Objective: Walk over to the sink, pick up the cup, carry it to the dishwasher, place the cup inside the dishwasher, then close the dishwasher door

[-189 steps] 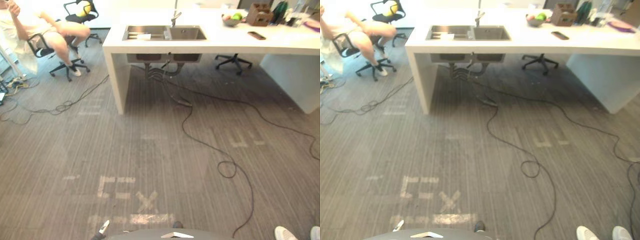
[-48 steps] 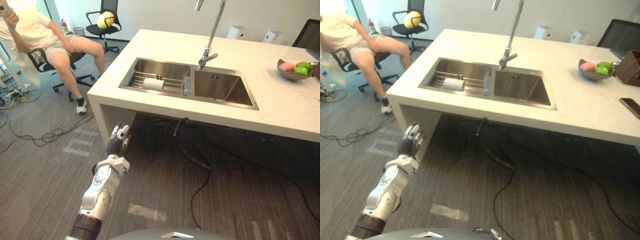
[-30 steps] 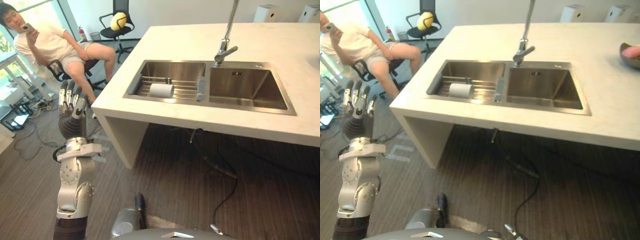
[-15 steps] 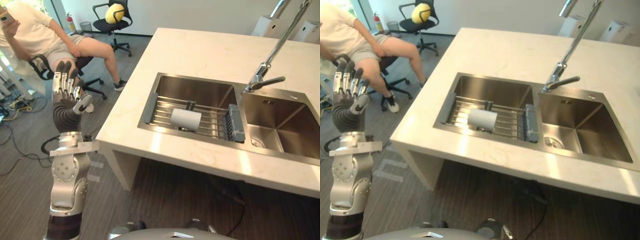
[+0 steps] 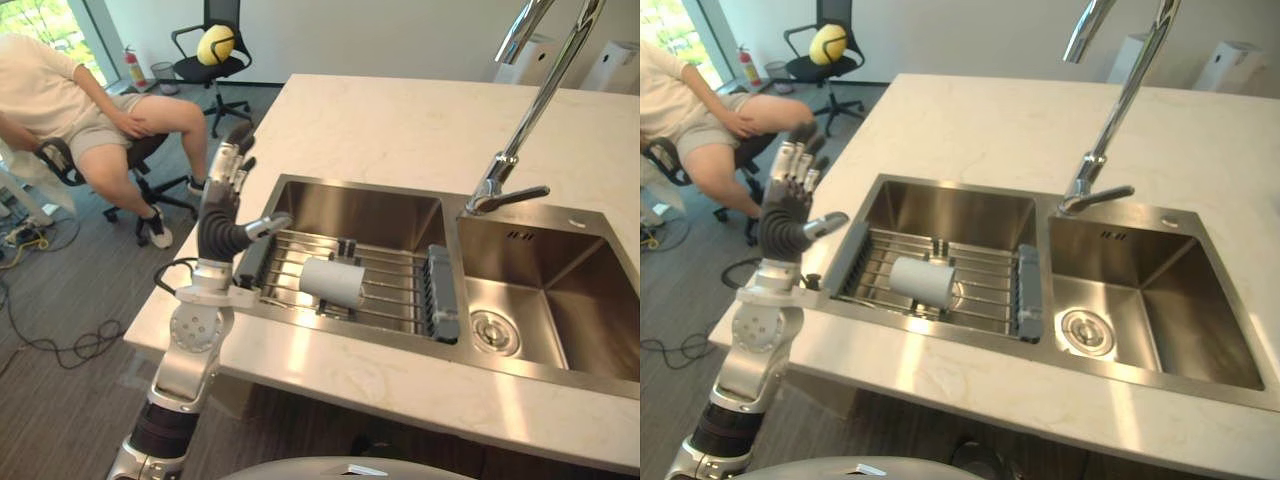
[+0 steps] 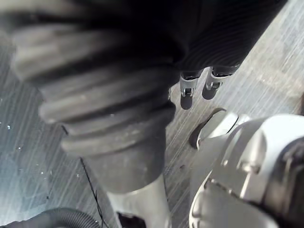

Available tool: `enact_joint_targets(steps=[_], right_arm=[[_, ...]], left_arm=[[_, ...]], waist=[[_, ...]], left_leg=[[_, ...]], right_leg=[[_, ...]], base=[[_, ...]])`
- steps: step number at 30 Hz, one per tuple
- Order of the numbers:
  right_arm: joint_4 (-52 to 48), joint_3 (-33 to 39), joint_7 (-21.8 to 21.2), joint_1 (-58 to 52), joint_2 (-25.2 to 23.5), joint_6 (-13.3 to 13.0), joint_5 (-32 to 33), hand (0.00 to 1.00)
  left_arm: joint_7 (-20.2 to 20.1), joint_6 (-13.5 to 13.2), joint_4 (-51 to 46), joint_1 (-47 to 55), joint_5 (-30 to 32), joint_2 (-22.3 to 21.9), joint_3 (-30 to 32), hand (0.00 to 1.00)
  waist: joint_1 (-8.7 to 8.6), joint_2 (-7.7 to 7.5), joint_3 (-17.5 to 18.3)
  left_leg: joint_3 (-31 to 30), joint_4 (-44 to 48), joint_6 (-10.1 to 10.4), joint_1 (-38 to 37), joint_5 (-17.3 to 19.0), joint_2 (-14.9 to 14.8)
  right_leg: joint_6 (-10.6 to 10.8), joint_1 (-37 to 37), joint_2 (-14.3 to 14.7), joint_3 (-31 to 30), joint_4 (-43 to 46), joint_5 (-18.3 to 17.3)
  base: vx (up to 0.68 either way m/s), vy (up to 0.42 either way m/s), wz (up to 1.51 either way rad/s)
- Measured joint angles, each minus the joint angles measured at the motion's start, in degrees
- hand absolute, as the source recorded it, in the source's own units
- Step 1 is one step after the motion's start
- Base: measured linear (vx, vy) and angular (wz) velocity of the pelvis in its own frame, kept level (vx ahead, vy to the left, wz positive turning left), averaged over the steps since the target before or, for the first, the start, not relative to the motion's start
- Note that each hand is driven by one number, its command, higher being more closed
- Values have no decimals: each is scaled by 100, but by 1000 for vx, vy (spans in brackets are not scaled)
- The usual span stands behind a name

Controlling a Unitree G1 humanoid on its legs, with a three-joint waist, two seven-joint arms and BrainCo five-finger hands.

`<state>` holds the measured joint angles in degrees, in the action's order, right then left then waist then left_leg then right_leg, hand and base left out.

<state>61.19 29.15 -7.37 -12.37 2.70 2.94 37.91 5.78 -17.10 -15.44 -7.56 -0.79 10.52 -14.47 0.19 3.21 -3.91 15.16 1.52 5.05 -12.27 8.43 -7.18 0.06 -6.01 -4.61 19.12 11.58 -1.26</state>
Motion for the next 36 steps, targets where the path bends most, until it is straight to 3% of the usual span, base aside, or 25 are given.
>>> enact_joint_targets(steps=[6, 11, 13, 18, 22, 26, 28, 36], right_arm=[[-16, -98, -12, -24, -51, 9, -5, 0], [-82, -106, 33, -54, -64, 120, -2, 0], [-199, -201, 40, -102, -76, 122, 3, 0], [-341, -232, 43, -172, -70, 121, 66, 0], [-404, -436, 50, -158, -39, 99, 123, 0], [-403, -561, 201, -158, -33, 102, 337, 0], [-401, -612, 297, -165, -27, 108, 342, 0], [-409, -836, 420, -188, 7, 108, 341, 0]], left_arm=[[117, -131, 376, -114, 1900, 306, -972, 0], [402, -148, 1028, -452, 2770, 523, -1638, 0], [538, -101, 1313, -472, 2902, 601, -1878, 0], [655, 204, 1831, -678, 3248, 677, -2537, 0], [694, 699, 2317, -948, 3618, 668, -2833, 0], [1077, 1267, 2788, -985, 4016, 654, -2815, 0], [1392, 1360, 2807, -1033, 4167, 688, -2769, 0], [1964, 1325, 2974, -1062, 4286, 712, -2615, 0]], waist=[[-25, -163, 105], [-112, -198, 136], [-207, -204, 149], [-335, -152, 147], [-426, -112, 137], [-554, -100, 120], [-562, -108, 110], [-537, -71, -12]], left_leg=[[257, -68, -39, 26, -16, 119], [393, -69, -123, 28, 20, 193], [465, -61, -117, 4, 55, 195], [625, -32, -24, -33, 160, 126], [748, -40, -10, -69, 173, 80], [852, -60, 8, -102, 180, 61], [869, -65, 18, -116, 188, 65], [1007, -28, 49, -190, 255, 73]], right_leg=[[58, 113, 21, -177, -650, 439], [71, 386, 56, -260, -1274, 818], [77, 569, 107, -275, -1644, 1022], [77, 542, 205, -440, -1664, 1044], [77, 489, 289, -577, -1664, 1058], [56, 456, 342, -633, -1663, 1074], [58, 454, 344, -664, -1664, 1076], [71, 479, 351, -771, -1669, 1075]], base=[[-10, 54, -16], [-59, 33, -11], [-72, 4, -14], [-35, 1, -15], [7, 10, -21], [26, 28, -9], [18, 48, -6], [-38, 20, -8]])
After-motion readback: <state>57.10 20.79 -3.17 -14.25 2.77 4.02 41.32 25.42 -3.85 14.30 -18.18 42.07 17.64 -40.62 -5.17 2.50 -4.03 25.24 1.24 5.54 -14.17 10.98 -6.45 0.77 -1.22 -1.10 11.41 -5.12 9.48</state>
